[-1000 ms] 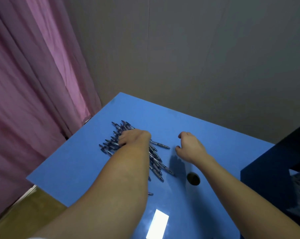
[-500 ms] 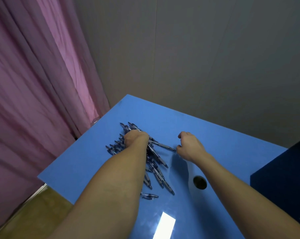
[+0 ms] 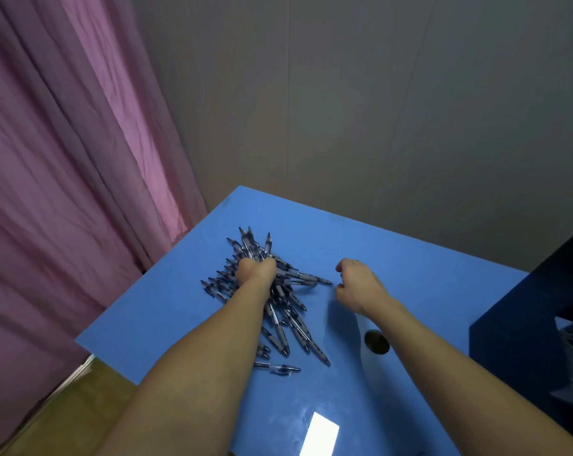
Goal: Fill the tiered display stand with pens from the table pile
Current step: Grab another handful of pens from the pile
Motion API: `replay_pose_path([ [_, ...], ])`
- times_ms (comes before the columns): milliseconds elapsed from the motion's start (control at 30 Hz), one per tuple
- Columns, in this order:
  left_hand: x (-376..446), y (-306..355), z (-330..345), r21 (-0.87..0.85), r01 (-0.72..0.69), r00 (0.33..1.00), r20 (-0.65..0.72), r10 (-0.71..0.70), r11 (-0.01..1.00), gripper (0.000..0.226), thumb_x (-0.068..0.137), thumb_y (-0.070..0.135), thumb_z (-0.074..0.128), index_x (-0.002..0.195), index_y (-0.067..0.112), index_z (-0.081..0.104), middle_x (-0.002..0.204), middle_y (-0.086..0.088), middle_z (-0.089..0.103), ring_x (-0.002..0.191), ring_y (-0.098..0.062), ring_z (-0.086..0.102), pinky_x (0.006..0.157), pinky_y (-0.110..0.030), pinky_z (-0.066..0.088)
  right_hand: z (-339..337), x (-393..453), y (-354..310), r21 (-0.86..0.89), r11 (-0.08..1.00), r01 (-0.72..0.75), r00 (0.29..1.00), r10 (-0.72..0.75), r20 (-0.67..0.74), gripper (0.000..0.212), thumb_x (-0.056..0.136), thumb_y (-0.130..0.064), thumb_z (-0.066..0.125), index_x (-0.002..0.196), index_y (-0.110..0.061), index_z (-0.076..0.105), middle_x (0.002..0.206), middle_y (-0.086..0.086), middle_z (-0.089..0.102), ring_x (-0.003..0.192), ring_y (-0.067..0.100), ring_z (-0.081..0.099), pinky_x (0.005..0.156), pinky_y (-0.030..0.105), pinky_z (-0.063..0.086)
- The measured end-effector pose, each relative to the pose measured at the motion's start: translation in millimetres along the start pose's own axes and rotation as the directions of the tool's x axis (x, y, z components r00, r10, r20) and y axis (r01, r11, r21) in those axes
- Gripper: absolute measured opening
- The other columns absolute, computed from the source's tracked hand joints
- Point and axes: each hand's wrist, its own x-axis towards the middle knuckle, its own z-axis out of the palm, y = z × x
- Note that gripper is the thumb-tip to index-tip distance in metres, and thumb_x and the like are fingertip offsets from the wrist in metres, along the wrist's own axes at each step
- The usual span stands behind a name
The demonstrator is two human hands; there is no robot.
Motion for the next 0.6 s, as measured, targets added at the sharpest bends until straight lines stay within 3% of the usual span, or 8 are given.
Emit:
replay_pose_path([
  [100, -1.1, -4.2, -4.2, -0.041, -0.039, 0.999, 0.03, 0.041, 0.998, 0.013, 0.09, 0.013, 0.062, 0.091, 0.008, 0.05, 0.092, -0.008, 0.055, 0.079, -0.022, 0.054, 0.066, -0.031, 0.044, 0.2, -4.3, 0.2, 0.0, 1.0, 0.002, 1.0, -0.002, -0.001, 0.045, 0.093, -0.011, 0.053, 0.137, -0.01, 0.049, 0.136, 0.01, 0.054, 0.123, 0.028, 0.055, 0.101, 0.041, 0.05],
  [233, -5.7, -2.5, -9.9, -0.192, -0.096, 0.995, -0.004, 0.097, 0.977, 0.015, 0.09, 0.014, 0.067, 0.098, 0.005, 0.058, 0.088, -0.009, 0.061, 0.07, -0.02, 0.056, 0.055, -0.028, 0.039, 0.9, -9.5, -3.4, -0.003, 1.0, 0.013, 1.0, -0.013, 0.001, 0.044, 0.093, -0.012, 0.052, 0.137, -0.01, 0.05, 0.136, 0.009, 0.054, 0.122, 0.027, 0.055, 0.1, 0.04, 0.051],
  [300, -7.2, 0.1, -13.4, -0.26, -0.122, 0.992, -0.001, 0.126, 0.958, 0.021, 0.088, 0.012, 0.069, 0.106, 0.003, 0.061, 0.092, -0.011, 0.065, 0.075, -0.023, 0.061, 0.06, -0.029, 0.045, 0.7, -12.2, -5.3, -0.003, 1.0, 0.018, 1.0, -0.018, -0.002, 0.044, 0.093, -0.012, 0.052, 0.137, -0.011, 0.05, 0.136, 0.008, 0.054, 0.122, 0.027, 0.055, 0.1, 0.039, 0.051],
  [433, -9.4, 8.6, -24.0, -0.301, -0.224, 0.971, 0.013, 0.239, 0.927, 0.029, 0.089, 0.01, 0.069, 0.116, 0.009, 0.058, 0.104, -0.007, 0.068, 0.096, -0.028, 0.067, 0.088, -0.04, 0.056, -1.6, -16.6, -7.8, -0.011, 1.0, 0.027, 0.999, -0.027, -0.018, 0.044, 0.093, -0.012, 0.053, 0.137, -0.01, 0.05, 0.136, 0.009, 0.055, 0.123, 0.027, 0.055, 0.101, 0.039, 0.05],
  [600, -9.1, 17.2, -34.8, -0.237, -0.363, 0.924, 0.036, 0.381, 0.901, 0.034, 0.089, 0.007, 0.072, 0.118, 0.016, 0.057, 0.102, -0.005, 0.068, 0.094, -0.024, 0.069, 0.09, -0.041, 0.057, -3.7, -21.6, -10.7, -0.018, 0.999, 0.028, 0.999, -0.029, -0.032, 0.043, 0.095, -0.013, 0.052, 0.138, -0.01, 0.05, 0.137, 0.009, 0.054, 0.123, 0.027, 0.055, 0.101, 0.04, 0.05],
])
